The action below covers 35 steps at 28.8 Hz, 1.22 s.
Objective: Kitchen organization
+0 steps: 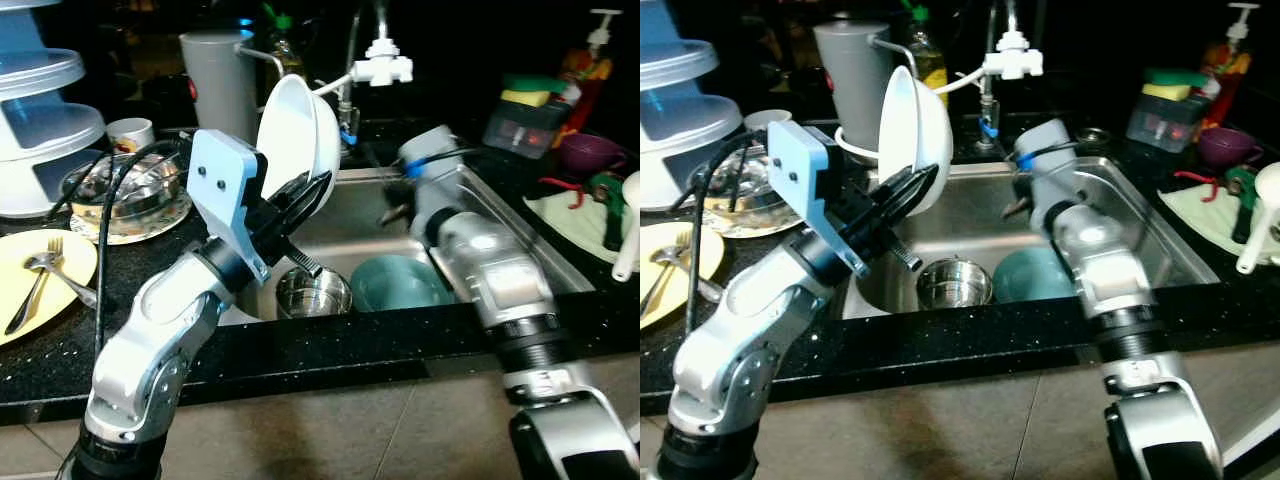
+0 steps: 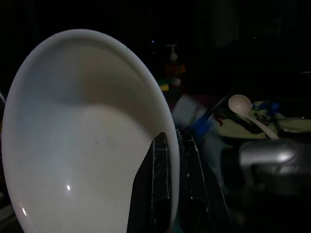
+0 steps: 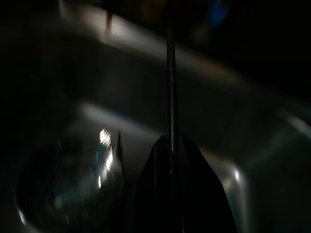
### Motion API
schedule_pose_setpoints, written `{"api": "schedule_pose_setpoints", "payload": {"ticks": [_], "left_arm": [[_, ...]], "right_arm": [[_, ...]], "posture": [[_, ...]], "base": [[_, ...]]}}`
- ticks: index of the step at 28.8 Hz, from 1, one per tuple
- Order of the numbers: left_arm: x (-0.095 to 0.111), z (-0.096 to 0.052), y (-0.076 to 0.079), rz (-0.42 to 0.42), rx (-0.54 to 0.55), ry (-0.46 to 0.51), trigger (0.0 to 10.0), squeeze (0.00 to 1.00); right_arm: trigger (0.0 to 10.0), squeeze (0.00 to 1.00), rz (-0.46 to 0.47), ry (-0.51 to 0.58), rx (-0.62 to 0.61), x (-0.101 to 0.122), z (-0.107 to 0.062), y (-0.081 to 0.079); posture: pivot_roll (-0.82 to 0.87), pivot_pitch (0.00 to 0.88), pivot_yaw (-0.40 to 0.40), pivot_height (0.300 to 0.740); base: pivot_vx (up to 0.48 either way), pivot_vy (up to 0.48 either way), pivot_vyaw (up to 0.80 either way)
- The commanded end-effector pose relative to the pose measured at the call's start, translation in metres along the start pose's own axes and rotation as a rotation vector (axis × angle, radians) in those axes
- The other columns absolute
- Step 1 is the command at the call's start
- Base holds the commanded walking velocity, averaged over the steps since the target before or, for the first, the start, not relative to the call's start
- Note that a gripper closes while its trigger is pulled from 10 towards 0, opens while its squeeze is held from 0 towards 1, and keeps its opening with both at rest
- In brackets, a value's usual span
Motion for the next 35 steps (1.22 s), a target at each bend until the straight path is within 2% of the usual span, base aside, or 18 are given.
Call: {"api": "schedule_pose_setpoints", "payload": {"ticks": [1,6,7,8,9,10,13,16,19,20,21,23,24,26,29,31,34,35], "left_arm": [[-0.004,-0.003,-0.002,0.016,0.006,-0.022,10.0,0.00],[-0.010,-0.007,-0.002,0.014,0.009,-0.045,10.0,0.00],[-0.012,-0.008,-0.001,0.012,0.006,-0.053,10.0,0.00],[-0.012,-0.008,-0.001,0.012,0.006,-0.053,10.0,0.00],[-0.014,-0.009,-0.001,0.010,0.004,-0.058,10.0,0.00],[-0.016,-0.009,-0.001,0.003,0.004,-0.062,10.0,0.00],[-0.020,-0.011,-0.002,-0.017,0.004,-0.070,10.0,0.00],[-0.034,-0.016,-0.004,-0.096,-0.001,-0.102,10.0,0.00],[-0.048,-0.019,-0.004,-0.153,-0.029,-0.138,10.0,0.00],[-0.057,-0.020,-0.006,-0.159,-0.041,-0.166,10.0,0.00],[-0.061,-0.021,-0.005,-0.172,-0.059,-0.184,10.0,0.00],[-0.065,-0.020,-0.005,-0.176,-0.074,-0.199,10.0,0.00],[-0.074,-0.017,-0.008,-0.174,-0.093,-0.223,10.0,0.00],[-0.076,-0.016,-0.009,-0.168,-0.095,-0.230,10.0,0.00],[-0.084,-0.010,-0.009,-0.155,-0.129,-0.249,10.0,0.00],[-0.084,-0.010,-0.009,-0.155,-0.129,-0.249,10.0,0.00],[-0.097,-0.006,-0.007,-0.130,-0.171,-0.289,10.0,0.00],[-0.111,-0.006,-0.008,-0.082,-0.189,-0.349,10.0,0.00]], "right_arm": [[10.0,0.00,-0.030,-0.021,0.009,0.003,0.006,-0.007],[10.0,0.00,-0.028,-0.043,0.010,-0.001,0.016,-0.022],[10.0,0.35,-0.013,-0.037,-0.003,-0.001,0.018,-0.026],[10.0,0.35,-0.013,-0.037,-0.003,-0.001,0.018,-0.026],[10.0,0.72,0.001,-0.025,-0.017,0.000,0.020,-0.028],[10.0,1.00,0.020,-0.009,-0.024,0.001,0.022,-0.032],[10.0,1.00,0.045,0.013,-0.035,0.003,0.023,-0.035],[10.0,1.00,0.060,0.002,-0.080,-0.005,0.021,-0.029],[10.0,1.00,0.115,0.000,-0.106,-0.012,0.019,-0.020],[10.0,1.00,0.199,0.031,-0.113,-0.012,0.016,-0.012],[10.0,0.63,0.248,0.082,-0.120,-0.009,0.012,-0.005],[10.0,0.63,0.300,0.129,-0.118,-0.006,0.009,0.000],[10.0,0.00,0.418,0.223,-0.144,-0.002,-0.001,0.018],[10.0,0.00,0.450,0.249,-0.154,-0.001,-0.004,0.023],[10.0,0.00,0.603,0.366,-0.181,0.004,-0.018,0.040],[10.0,0.00,0.603,0.366,-0.181,0.004,-0.018,0.040],[10.0,0.00,0.728,0.539,-0.123,0.021,-0.037,0.044],[10.0,0.00,0.749,0.654,-0.032,0.037,-0.051,0.035]], "posture": [[0.01,0.000,-0.048,0.740],[0.01,0.000,-0.053,0.740],[0.02,0.000,-0.055,0.740],[0.02,0.000,-0.055,0.740],[0.02,0.000,-0.054,0.740],[0.02,0.000,-0.054,0.740],[0.02,0.000,-0.053,0.740],[0.01,0.000,-0.049,0.740],[0.01,0.000,-0.048,0.740],[0.00,0.000,-0.047,0.740],[-0.01,0.000,-0.043,0.740],[-0.01,0.000,-0.043,0.740],[-0.02,0.000,-0.038,0.740],[-0.02,0.000,-0.037,0.740],[-0.03,0.000,-0.030,0.740],[-0.03,0.000,-0.030,0.740],[-0.05,0.000,-0.016,0.740],[-0.06,0.000,-0.011,0.740]], "base": [[0.000,0.000,0.00],[0.000,0.000,0.00],[0.000,0.000,0.00],[0.000,0.000,0.00],[0.000,0.000,0.00],[0.000,0.000,0.00],[0.000,0.000,0.00],[0.000,0.000,0.00],[0.000,0.000,0.00],[0.000,0.000,0.00],[0.000,0.000,0.00],[0.000,0.000,0.00],[0.000,0.000,0.00],[0.000,0.000,0.00],[0.000,0.000,0.00],[0.000,0.000,0.00],[0.000,0.000,0.00],[0.000,0.000,0.00]]}}
Point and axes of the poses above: a point about 5 cm out from each wrist's last joint towards the gripper, its own z axis pointing out of the wrist towards the gripper, its own x axis along the axis of the wrist's last joint, y = z × x, the point moved 5 cm from there along z, pointing out of the wrist towards the gripper, and after that the axes turned 11 degrees about -z, right-handed, at the moved point
